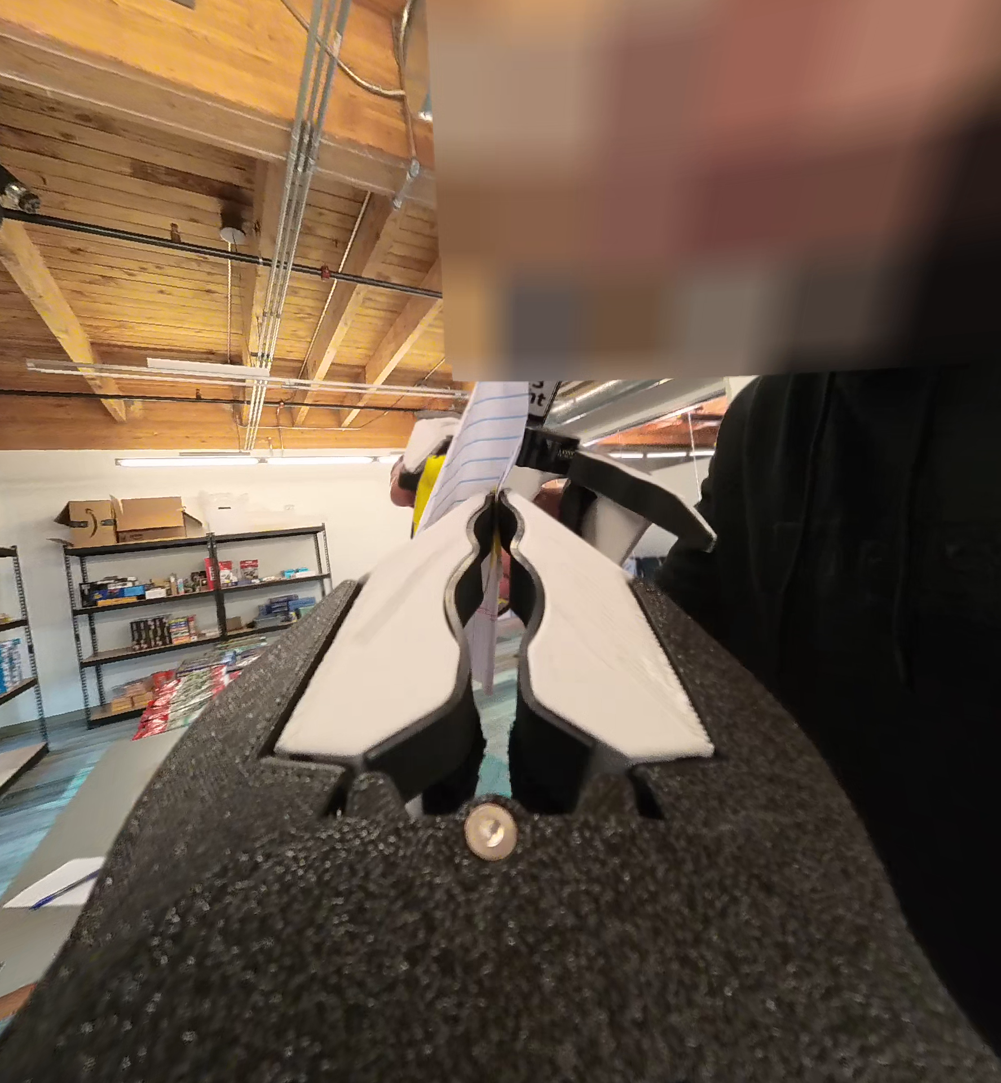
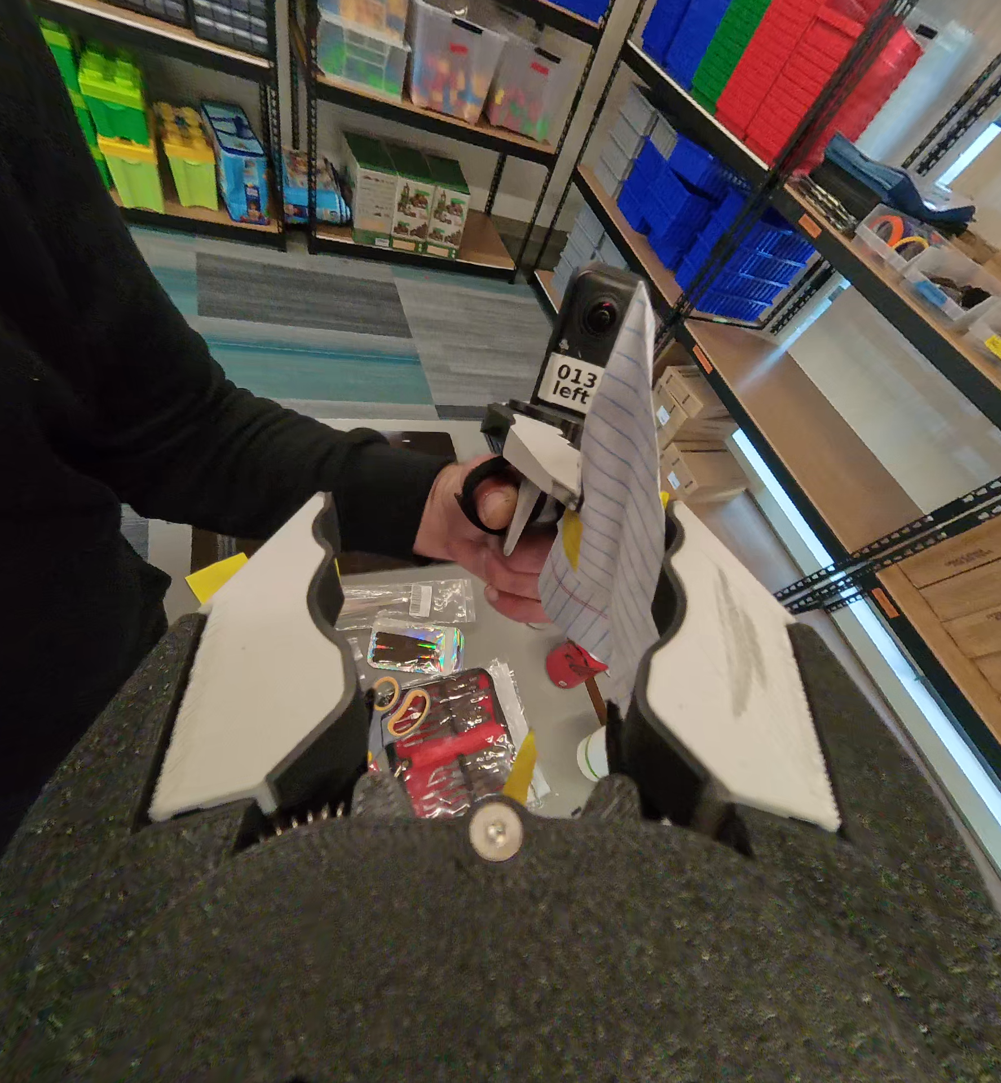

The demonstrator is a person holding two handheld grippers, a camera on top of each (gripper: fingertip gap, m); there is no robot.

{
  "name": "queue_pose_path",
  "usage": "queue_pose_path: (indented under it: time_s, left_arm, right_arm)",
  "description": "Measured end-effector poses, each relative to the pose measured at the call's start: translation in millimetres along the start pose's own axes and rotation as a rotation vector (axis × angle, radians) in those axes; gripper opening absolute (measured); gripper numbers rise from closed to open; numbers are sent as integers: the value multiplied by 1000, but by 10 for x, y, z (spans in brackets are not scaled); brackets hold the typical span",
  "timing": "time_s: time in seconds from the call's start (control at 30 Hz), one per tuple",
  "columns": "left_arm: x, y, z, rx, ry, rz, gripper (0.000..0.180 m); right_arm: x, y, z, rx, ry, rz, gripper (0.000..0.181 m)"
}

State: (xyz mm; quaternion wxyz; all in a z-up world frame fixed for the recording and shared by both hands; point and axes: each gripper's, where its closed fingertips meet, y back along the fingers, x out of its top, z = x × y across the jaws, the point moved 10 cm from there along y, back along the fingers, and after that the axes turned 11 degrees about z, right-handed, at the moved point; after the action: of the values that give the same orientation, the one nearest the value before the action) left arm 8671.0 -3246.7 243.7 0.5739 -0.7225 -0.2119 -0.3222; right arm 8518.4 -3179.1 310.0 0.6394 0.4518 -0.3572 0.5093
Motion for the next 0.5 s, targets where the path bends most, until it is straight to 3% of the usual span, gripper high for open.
queue_pose_path:
  time_s: [0.3, 0.5]
  left_arm:
    - [139, -163, 136, -47, -141, -216, 0]
    - [239, -226, 188, -65, -199, -302, 0]
  right_arm:
    - [55, -14, -102, 42, 35, -7, 110]
    - [86, 38, -110, 69, 68, -8, 103]
